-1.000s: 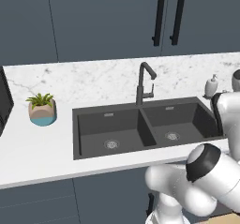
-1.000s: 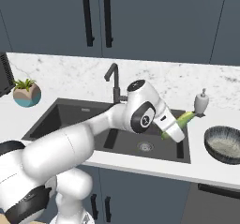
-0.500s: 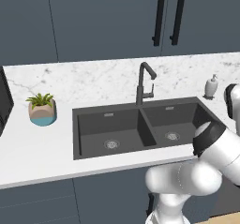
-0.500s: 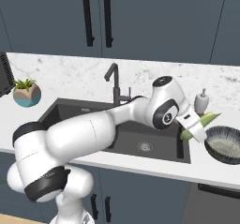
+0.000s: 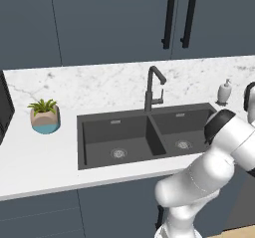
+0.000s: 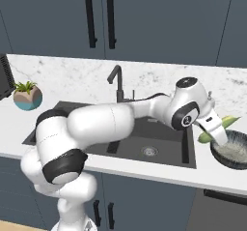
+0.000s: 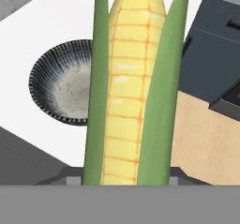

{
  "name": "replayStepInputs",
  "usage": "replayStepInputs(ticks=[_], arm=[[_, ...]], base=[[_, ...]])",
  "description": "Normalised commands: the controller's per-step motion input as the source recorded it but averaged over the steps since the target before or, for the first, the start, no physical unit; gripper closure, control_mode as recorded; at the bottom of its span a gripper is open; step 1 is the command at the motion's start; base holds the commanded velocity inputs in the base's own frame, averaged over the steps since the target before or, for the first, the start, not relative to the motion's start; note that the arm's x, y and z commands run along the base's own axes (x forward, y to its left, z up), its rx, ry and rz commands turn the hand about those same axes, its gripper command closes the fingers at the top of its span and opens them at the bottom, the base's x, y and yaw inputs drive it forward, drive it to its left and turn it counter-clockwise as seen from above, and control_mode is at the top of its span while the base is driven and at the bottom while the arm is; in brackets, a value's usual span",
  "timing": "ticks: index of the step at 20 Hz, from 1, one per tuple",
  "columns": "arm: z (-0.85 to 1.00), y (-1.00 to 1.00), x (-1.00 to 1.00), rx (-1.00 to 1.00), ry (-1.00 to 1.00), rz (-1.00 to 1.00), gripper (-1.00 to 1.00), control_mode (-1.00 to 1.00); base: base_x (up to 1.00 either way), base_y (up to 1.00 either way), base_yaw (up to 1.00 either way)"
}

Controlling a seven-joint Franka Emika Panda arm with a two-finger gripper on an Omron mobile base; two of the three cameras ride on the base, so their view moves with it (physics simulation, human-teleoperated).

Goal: Pick the corn from the sink and place it in the bowl. Then pick the bowl and place it in the microwave. Then close the microwave door and press the start button.

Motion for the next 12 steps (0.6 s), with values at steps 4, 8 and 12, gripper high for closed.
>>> replayStepInputs(ticks=[4, 8, 12], arm=[[-0.19, -0.21, 0.18, 0.17, -0.02, 0.04, 1.0, -1.0], [-0.19, -0.02, 0.27, 0.14, -0.01, 0.02, 1.0, -1.0], [-0.03, -0.11, 0.29, 0.06, 0.0, 0.0, 1.0, -1.0]], base=[[0.0, 0.0, 0.0], [0.0, 0.0, 0.0], [0.0, 0.0, 0.0]])
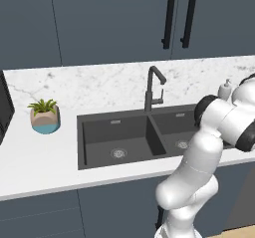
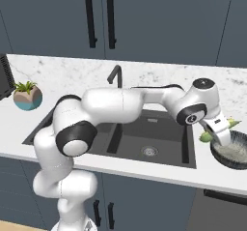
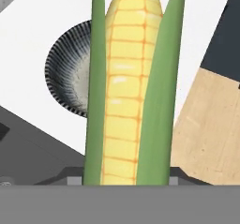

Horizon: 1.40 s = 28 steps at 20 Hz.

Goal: Pick the corn from the sink and place it in the bowl. Then pick the bowl and place it in the microwave. Then close the microwave door and press the start button.

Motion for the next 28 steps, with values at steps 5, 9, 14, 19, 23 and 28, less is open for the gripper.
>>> replayStepInputs(ticks=[5, 9, 14, 19, 23, 28], arm=[[-0.13, -0.19, 0.19, 0.02, 0.0, 0.02, 1.0, -1.0], [-0.07, -0.08, 0.03, 0.0, 0.0, 0.0, 1.0, -1.0], [-0.03, -0.16, 0.02, 0.0, 0.0, 0.0, 1.0, -1.0], [-0.3, -0.07, 0.2, 0.0, 0.0, 0.0, 1.0, -1.0], [-0.36, -0.21, 0.26, 0.0, 0.0, 0.0, 1.0, -1.0], [-0.38, -0.14, 0.28, 0.0, 0.0, 0.0, 1.0, -1.0]], base=[[0.0, 0.0, 0.0], [0.0, 0.0, 0.0], [0.0, 0.0, 0.0], [0.0, 0.0, 0.0], [0.0, 0.0, 0.0], [0.0, 0.0, 0.0]])
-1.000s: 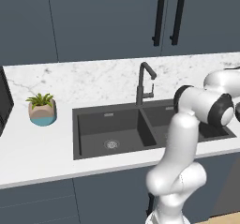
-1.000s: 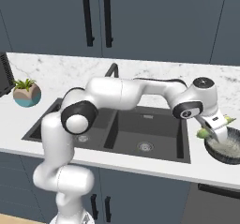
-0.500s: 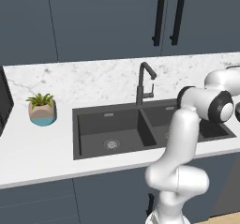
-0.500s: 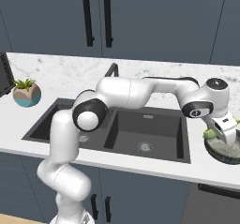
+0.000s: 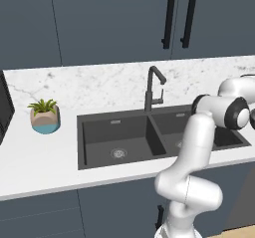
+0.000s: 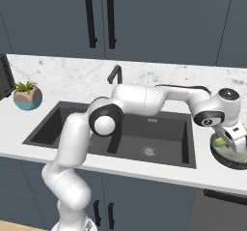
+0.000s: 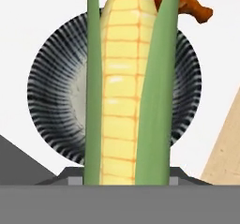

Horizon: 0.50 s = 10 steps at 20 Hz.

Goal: Pick the corn from the sink and place it in the bowl. Then pick the bowl and place it in the microwave. Then close the microwave door and press the start button.

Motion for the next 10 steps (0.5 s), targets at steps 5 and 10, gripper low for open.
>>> replayStepInputs(ticks=[5, 10], arm=[[-0.32, -0.21, 0.26, 0.0, 0.0, 0.0, 1.0, -1.0], [-0.3, -0.26, 0.23, 0.0, 0.0, 0.0, 1.0, -1.0]], base=[[0.0, 0.0, 0.0], [0.0, 0.0, 0.0]])
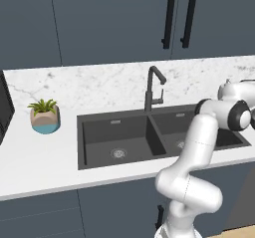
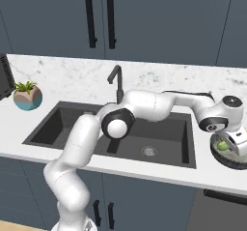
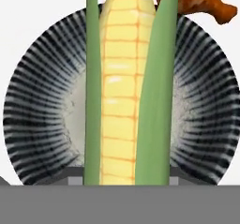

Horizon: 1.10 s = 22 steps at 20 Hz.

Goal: Pick the corn from the sink and place it in the bowl. Then pick the bowl and place it in the microwave. Then close the microwave door and press the start button.

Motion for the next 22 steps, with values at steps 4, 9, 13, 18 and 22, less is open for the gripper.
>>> replayStepInputs(ticks=[4, 9, 13, 18, 22], arm=[[-0.37, -0.11, 0.14, 0.0, 0.0, 0.0, 1.0, -1.0], [-0.35, -0.06, 0.16, 0.0, 0.0, 0.0, -1.0, -1.0], [-0.21, 0.0, 0.16, 0.0, 0.0, 0.0, -1.0, -1.0], [0.0, 0.0, -0.05, 0.0, 0.0, 0.0, -1.0, -1.0], [0.15, 0.0, -0.06, 0.0, -0.02, 0.0, -1.0, -1.0]], base=[[0.0, 0.0, 0.0], [0.0, 0.0, 0.0], [0.0, 0.0, 0.0], [0.0, 0.0, 0.0], [0.0, 0.0, 0.0]])
